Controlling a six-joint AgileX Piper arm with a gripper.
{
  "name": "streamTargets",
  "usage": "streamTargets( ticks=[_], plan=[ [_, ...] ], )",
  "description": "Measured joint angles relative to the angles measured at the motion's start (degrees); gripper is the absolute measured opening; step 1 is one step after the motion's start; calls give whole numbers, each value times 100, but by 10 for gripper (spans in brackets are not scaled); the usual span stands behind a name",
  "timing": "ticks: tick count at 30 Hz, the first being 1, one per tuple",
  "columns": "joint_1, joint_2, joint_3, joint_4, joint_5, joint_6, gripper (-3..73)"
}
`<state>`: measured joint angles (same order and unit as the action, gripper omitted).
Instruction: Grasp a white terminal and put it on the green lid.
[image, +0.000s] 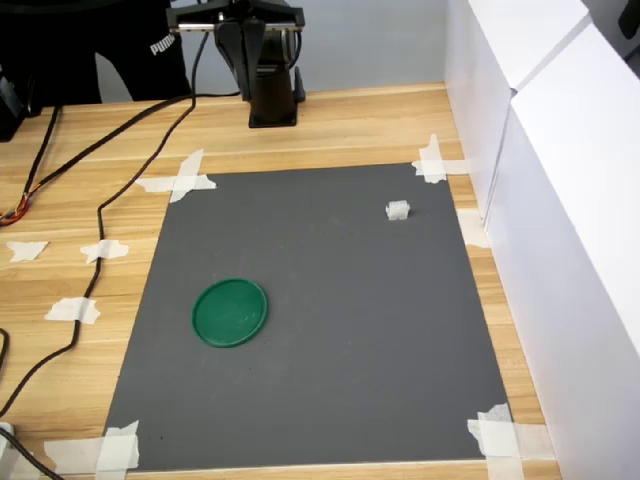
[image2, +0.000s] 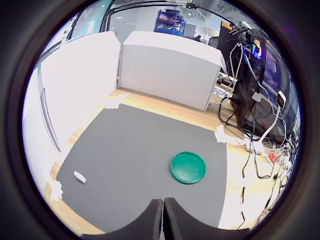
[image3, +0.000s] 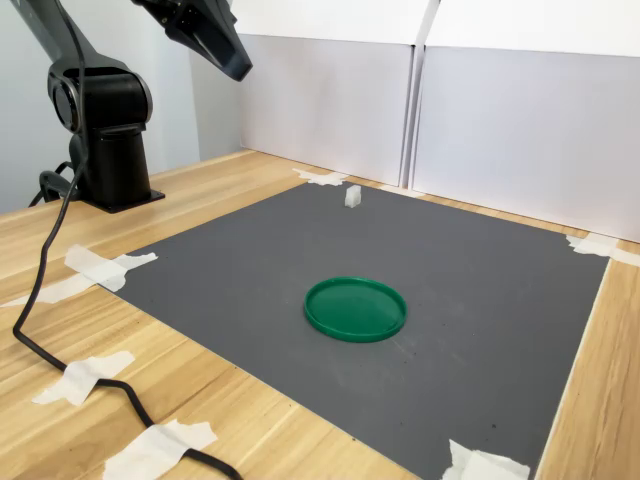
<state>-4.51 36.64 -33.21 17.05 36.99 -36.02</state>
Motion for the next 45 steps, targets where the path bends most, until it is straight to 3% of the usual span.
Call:
streamTargets(
  ticks=[6,9,16,23,31,36,45],
  plan=[
    [0,788,-767,362,716,-147,-16],
    [201,1106,-1126,340,935,-272,-16],
    [1477,1782,-1853,63,1223,-312,-16],
    [2379,2349,-2302,-38,1329,-321,-16],
    [3653,3008,-2664,-628,1690,-877,2],
    [3924,3390,-2852,-772,2092,-1386,133],
    [3936,3865,-3094,-1475,2159,-1599,554]
  ],
)
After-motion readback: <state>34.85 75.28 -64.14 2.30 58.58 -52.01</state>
